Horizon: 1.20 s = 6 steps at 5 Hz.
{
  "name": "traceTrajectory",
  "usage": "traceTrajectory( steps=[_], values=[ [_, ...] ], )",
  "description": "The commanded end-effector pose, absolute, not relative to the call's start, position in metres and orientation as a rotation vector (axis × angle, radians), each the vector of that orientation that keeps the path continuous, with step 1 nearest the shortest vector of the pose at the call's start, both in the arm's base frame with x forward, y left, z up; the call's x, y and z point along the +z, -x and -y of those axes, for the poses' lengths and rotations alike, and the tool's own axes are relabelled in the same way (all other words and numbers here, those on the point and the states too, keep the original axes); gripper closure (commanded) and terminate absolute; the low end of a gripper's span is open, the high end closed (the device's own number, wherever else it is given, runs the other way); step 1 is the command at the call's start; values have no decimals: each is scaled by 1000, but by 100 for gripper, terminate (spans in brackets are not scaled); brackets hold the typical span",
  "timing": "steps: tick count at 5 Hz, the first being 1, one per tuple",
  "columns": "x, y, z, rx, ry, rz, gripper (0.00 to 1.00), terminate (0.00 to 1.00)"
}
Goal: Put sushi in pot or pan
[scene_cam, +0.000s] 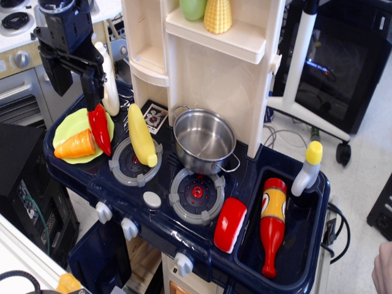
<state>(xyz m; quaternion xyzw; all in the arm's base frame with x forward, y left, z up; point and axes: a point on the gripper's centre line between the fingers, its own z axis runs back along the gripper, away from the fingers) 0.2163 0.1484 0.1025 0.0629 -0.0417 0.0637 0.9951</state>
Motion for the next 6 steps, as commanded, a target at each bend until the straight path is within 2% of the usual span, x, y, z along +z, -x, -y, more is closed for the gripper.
traceTrajectory(
  steps=[1,3,4,5,6],
  values=[
    [103,-216,-148,128,-126,84,0,0],
    [133,-223,-75,74,-164,63,0,0],
    [142,-223,-26,30,-193,-14,0,0],
    [141,-229,18,33,-114,-11,0,0],
    [132,-248,64,102,-141,17,0,0]
  ],
)
